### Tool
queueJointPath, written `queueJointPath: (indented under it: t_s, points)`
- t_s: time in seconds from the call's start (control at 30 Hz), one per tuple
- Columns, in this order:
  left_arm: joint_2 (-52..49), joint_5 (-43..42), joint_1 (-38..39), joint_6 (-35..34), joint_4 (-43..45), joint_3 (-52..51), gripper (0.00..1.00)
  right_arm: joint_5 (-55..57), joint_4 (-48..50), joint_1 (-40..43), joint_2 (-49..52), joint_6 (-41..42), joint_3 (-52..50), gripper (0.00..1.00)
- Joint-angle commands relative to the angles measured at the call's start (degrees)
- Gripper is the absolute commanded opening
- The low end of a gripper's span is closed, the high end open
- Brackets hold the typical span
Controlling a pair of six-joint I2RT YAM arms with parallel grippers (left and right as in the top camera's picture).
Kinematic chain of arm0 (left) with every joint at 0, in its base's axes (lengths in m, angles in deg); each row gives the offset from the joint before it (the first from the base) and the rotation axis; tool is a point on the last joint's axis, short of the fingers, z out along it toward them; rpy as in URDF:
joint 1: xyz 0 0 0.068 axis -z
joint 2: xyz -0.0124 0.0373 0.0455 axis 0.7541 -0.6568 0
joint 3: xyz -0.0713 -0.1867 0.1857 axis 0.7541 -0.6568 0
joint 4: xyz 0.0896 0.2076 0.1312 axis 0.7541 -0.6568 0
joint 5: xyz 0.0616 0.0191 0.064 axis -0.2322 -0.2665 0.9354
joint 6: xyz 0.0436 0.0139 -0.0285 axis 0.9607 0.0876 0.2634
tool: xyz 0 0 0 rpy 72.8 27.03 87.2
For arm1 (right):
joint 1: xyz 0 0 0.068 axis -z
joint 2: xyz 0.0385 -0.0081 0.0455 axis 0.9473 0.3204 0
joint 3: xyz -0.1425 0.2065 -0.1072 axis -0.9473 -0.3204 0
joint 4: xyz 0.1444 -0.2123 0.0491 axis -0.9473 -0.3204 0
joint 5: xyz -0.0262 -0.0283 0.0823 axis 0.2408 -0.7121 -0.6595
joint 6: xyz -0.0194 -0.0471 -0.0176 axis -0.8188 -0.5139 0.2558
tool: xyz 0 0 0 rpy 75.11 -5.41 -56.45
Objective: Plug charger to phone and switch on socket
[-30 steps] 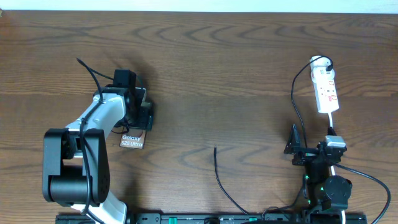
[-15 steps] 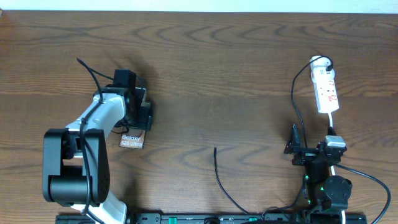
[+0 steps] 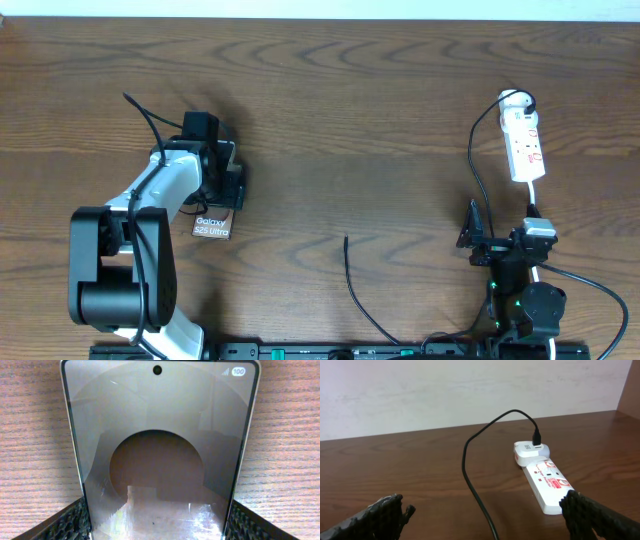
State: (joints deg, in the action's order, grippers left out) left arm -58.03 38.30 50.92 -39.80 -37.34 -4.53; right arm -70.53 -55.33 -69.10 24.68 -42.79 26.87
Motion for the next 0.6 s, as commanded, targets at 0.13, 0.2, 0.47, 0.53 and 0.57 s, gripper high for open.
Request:
queueJointPath:
  t_s: [0.13, 0.2, 0.47, 0.53, 0.57]
  points:
    - [-1.0, 0.8, 0.0, 0.6, -0.2, -2.0, 0.90, -0.2, -0.2, -0.4, -0.2, -0.5, -0.1, 0.99]
    - [-1.0, 0.8, 0.0, 0.6, -0.2, -2.3, 0.91, -0.2, -0.2, -0.4, -0.2, -0.5, -0.1, 0.99]
    - [-1.0, 0.8, 0.0, 0.6, -0.2, -2.8, 0.91, -0.2, -0.2, -0.4, -0.2, -0.5, -0.1, 0.99]
    - [-1.0, 0.8, 0.0, 0.6, -0.2, -2.8, 0.91, -0.2, -0.2, -0.4, -0.2, -0.5, -0.1, 0.99]
    - [-1.0, 0.8, 0.0, 0.6, -0.2, -2.8, 0.91, -0.2, -0.3, -0.4, -0.2, -0.5, -0.1, 0.99]
